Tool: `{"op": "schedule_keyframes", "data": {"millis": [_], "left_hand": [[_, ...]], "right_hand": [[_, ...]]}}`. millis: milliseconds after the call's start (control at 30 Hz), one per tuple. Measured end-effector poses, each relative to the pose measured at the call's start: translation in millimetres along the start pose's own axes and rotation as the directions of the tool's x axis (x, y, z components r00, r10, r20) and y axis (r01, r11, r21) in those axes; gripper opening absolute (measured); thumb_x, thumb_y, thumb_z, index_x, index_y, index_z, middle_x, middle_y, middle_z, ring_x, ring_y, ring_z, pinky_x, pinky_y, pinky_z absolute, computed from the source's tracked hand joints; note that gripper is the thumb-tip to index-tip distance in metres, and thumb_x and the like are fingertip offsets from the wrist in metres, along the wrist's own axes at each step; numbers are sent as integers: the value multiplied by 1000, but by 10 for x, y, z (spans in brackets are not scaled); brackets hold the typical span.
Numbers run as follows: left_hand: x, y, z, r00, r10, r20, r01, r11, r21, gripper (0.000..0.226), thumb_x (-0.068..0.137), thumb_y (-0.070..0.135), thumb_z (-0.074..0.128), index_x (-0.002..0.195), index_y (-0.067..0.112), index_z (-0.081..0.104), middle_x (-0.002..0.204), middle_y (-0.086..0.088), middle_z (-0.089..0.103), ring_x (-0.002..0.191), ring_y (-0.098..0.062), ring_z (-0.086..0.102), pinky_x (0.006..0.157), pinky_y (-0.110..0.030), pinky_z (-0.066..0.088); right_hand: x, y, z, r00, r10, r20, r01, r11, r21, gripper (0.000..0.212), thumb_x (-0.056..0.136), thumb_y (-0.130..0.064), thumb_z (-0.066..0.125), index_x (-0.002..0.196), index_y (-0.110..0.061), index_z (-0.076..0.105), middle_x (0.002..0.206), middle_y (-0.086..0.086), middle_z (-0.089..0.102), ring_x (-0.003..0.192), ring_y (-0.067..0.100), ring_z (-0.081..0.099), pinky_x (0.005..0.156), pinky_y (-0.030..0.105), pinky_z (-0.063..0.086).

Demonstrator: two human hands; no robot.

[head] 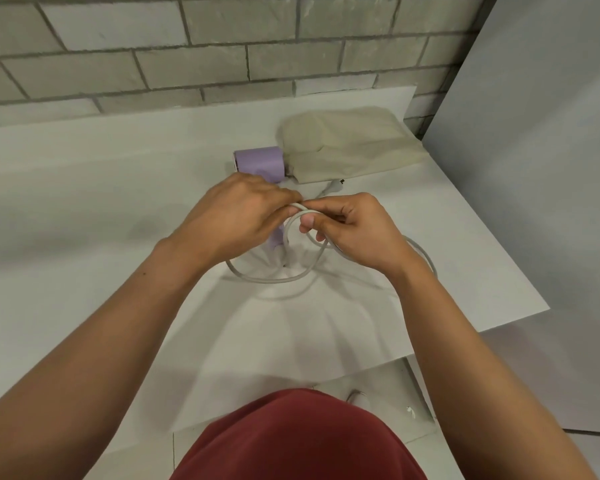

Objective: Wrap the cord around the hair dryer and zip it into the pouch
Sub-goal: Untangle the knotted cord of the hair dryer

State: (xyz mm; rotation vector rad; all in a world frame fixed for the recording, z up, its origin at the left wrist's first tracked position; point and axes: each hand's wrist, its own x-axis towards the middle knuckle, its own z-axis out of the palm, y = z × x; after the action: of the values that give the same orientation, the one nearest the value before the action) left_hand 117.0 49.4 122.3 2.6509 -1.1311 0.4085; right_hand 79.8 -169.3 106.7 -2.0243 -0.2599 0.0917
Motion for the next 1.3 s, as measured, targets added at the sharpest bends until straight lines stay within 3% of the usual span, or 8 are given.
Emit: {"op": "schedule_keyframes", "data": {"millis": [200, 433, 533, 633, 800, 1033, 1133, 1300], "left_hand": [[-103, 50, 19, 931, -236, -277, 221, 971, -86, 33, 106, 44, 44, 105, 26, 71, 68, -4, 68, 65, -35, 62, 65, -38, 52], [-219, -35, -42, 736, -635, -233, 464, 725, -510, 25, 105, 43, 50, 110, 27, 69, 91, 10, 76, 89, -16, 72, 83, -40, 56], [-277, -144, -12, 795, -573, -202, 516, 812, -271, 32, 104, 30, 53, 134, 22, 62, 124, -3, 69, 111, -31, 63, 94, -43, 50], [-268, -142, -26, 946, -284, -158, 278, 959, -60, 55, 95, 20, 61, 148, 21, 50, 148, -5, 55, 131, -33, 52, 107, -46, 41], [-130, -39, 42, 997, 66, 48, -67, 998, 7, 36, 98, 32, 50, 128, 24, 68, 113, 1, 73, 110, -28, 64, 98, -42, 45], [-141, -27, 60, 968, -160, -196, 170, 985, 37, 36, 105, 33, 43, 96, 14, 73, 75, -7, 70, 73, -36, 63, 78, -40, 46], [-196, -120, -56, 872, -414, -260, 399, 910, -110, 33, 108, 37, 43, 106, 18, 70, 82, -7, 73, 73, -36, 62, 67, -43, 50], [-258, -196, -46, 851, -505, -141, 483, 860, -167, 25, 108, 30, 46, 118, 22, 68, 105, 0, 76, 89, -32, 66, 74, -41, 52]], "right_hand": [[-62, 73, 3, 997, 52, -52, -48, 995, 84, 12, 101, -23, 70, 104, -27, 80, 86, -1, 80, 79, 20, 74, 87, 35, 60], [-66, 17, 25, 999, 48, -17, -45, 985, 165, 13, 101, -21, 70, 106, -25, 81, 77, 2, 73, 71, 15, 68, 84, 40, 58], [-67, -18, 36, 999, 31, 5, -32, 996, 87, 15, 102, -22, 68, 102, -32, 80, 78, 5, 73, 64, 11, 62, 73, 32, 55], [-70, -13, 78, 999, 21, 48, -21, 1000, 3, 16, 102, -25, 68, 102, -34, 80, 80, 2, 74, 65, 13, 57, 72, 35, 54], [-57, -28, 78, 999, 11, 31, -11, 1000, -17, 16, 101, -25, 69, 94, -31, 81, 76, -3, 74, 62, 10, 54, 68, 32, 50], [-96, 28, -9, 997, 72, -8, -71, 995, 66, 15, 101, -23, 70, 110, -19, 81, 84, 3, 76, 63, 10, 62, 69, 17, 50], [-121, 61, -59, 994, 112, -4, -112, 993, 45, 16, 102, -26, 69, 109, -19, 81, 86, 1, 77, 63, 10, 62, 68, 18, 49], [-96, 18, -26, 997, 81, 2, -81, 996, -30, 17, 102, -27, 67, 99, -17, 81, 85, 4, 75, 58, 8, 46, 65, 27, 44]]}}
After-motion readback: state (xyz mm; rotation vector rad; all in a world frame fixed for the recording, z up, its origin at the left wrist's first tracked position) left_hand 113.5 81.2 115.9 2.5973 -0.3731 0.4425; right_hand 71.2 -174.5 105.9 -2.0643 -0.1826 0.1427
